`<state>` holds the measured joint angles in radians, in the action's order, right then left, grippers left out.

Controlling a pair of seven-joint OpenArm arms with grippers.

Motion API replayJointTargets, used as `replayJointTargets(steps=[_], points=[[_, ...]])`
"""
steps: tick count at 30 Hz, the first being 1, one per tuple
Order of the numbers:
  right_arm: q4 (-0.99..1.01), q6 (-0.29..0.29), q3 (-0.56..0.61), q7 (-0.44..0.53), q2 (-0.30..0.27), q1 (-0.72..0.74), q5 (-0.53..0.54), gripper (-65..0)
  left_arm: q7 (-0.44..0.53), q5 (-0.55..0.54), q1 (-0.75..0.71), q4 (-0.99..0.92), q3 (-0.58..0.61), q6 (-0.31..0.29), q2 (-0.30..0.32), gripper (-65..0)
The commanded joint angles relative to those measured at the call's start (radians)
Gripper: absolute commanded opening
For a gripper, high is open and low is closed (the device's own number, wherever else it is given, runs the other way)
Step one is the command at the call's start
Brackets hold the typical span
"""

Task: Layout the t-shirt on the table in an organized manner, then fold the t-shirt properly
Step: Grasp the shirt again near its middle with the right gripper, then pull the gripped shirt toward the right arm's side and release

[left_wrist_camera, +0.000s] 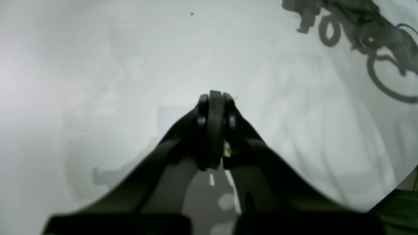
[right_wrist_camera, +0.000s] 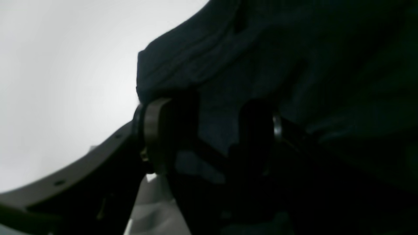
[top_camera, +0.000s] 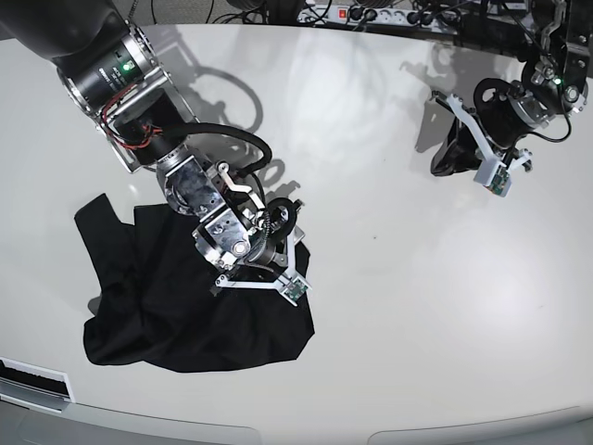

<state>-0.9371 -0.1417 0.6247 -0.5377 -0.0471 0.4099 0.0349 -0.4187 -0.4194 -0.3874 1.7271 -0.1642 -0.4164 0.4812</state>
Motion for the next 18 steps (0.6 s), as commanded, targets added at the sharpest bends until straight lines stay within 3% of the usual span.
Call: replayJointTargets(steps=[1, 3, 6, 7, 9, 14, 15, 18], points=[[-0.008, -0.026, -0.005, 0.006, 0.003, 0.019, 0.020, -29.1, 0.023, -0.008, 0.003, 0.016, -0.006, -0.003, 0.012, -65.0], [-0.008, -0.068, -0.005, 0.005, 0.003, 0.013, 0.028, -34.4, 0.023, -0.008, 0.003, 0.016, -0.006, -0.003, 0.012, -65.0], [-0.009, -0.118, -0.005, -0.014, 0.002, 0.014, -0.003, -59.6, 0.023, -0.008, 0.003, 0.016, -0.006, -0.003, 0.012, -65.0], [-0.010, -0.140, -0.005, -0.040, 0.003, 0.017, -0.023, -65.0, 0.023, -0.008, 0.003, 0.016, -0.006, -0.003, 0.013, -65.0], [-0.021, -0.209, -0.005, -0.110, 0.002, 0.019, -0.032, -65.0, 0.023, -0.008, 0.003, 0.016, -0.006, -0.003, 0.013, -65.0], [-0.163, -0.520, -0.004, -0.351, -0.038, -0.052, 0.105, -65.0, 0.022, -0.006, 0.002, 0.016, -0.006, -0.003, 0.023, -65.0], [-0.216, -0.551, -0.004, -0.389, -0.061, -0.082, 0.138, -65.0, 0.021, -0.003, 0.002, 0.016, -0.006, -0.004, 0.023, -65.0], [-0.393, -0.556, -0.004, -0.460, -0.159, -0.178, 0.175, -65.0, 0.022, 0.000, 0.003, 0.016, -0.006, -0.003, 0.023, -65.0]])
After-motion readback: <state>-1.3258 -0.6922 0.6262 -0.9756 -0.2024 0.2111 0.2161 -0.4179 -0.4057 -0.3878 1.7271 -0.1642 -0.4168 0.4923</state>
